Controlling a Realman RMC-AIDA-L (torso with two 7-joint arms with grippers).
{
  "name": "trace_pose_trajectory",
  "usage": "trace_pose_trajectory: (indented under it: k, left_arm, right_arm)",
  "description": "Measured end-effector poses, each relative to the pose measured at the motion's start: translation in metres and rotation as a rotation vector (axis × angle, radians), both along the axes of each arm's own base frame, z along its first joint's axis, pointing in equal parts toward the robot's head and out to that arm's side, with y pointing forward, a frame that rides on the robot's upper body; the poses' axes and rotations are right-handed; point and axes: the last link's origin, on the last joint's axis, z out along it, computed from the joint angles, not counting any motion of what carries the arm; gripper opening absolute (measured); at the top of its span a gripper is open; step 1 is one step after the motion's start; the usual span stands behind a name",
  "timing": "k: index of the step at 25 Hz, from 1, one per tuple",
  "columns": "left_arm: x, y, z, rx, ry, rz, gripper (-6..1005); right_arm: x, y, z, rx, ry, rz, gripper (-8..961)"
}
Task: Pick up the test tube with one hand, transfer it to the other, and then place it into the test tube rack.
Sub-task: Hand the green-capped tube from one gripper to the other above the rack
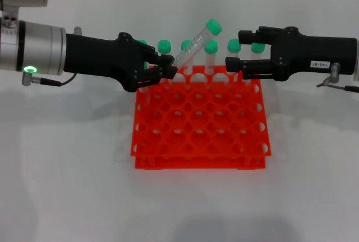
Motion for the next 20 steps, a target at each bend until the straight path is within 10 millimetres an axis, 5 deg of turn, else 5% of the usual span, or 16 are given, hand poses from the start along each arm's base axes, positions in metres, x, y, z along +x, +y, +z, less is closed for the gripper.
trace_pose_trajectory:
  k: [20]
  left_arm:
    - [0.005,-0.003,-0.01,-0.001,-0.007,-0.034,185]
  right_arm:
    - [0.003,-0.004,-0.029,0.064,0.276,-0.071,813]
